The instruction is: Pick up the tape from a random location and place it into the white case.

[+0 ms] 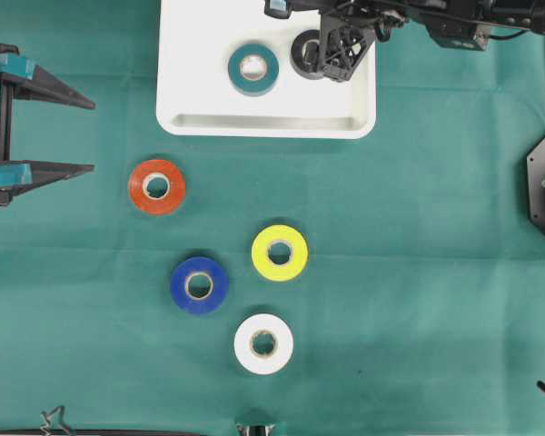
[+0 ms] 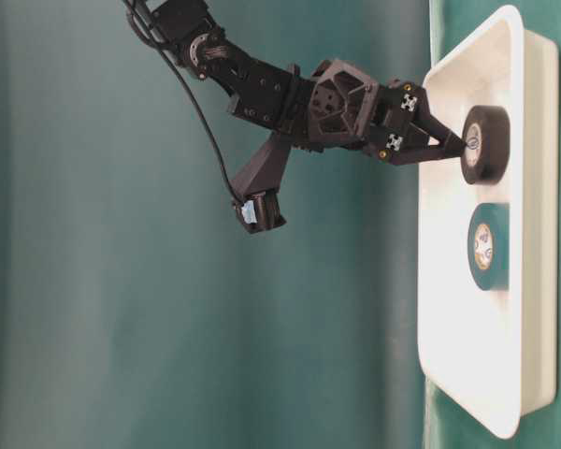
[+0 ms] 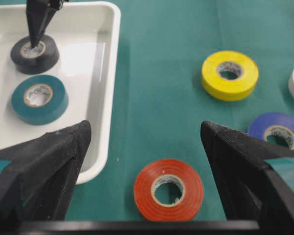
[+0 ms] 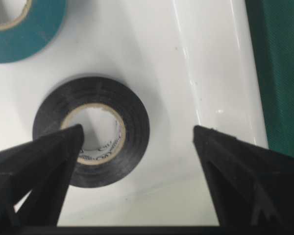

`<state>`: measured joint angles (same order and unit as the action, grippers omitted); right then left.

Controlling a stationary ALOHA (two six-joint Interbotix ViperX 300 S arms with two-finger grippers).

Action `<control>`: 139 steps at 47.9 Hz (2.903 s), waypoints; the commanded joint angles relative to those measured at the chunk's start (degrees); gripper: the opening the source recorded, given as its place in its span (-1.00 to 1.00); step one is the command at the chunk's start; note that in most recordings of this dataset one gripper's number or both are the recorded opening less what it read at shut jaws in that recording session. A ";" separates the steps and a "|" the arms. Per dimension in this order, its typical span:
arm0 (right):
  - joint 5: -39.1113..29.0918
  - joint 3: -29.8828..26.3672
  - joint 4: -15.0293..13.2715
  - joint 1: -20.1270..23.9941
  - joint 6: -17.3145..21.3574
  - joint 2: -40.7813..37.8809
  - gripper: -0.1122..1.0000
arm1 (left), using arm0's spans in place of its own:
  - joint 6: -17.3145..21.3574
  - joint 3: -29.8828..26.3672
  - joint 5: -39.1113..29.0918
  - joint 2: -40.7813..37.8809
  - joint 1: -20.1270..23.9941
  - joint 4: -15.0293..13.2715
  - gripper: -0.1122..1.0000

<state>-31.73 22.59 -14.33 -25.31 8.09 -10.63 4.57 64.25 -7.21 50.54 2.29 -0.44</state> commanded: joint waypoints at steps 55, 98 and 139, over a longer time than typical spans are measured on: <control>-7.21 -2.72 -3.60 6.24 1.67 15.82 0.78 | -0.09 -0.70 0.35 -0.18 0.09 -0.09 0.96; -0.35 6.59 -3.16 21.45 4.92 29.27 0.77 | -0.09 -0.79 0.35 -0.09 0.09 -0.09 0.96; 26.10 41.04 -1.76 21.53 10.99 58.62 0.76 | -0.09 -0.53 0.53 -0.18 0.09 -0.09 0.96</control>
<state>-8.09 62.40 -16.35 -3.96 18.37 48.08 4.57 64.25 -7.12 50.54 2.29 -0.44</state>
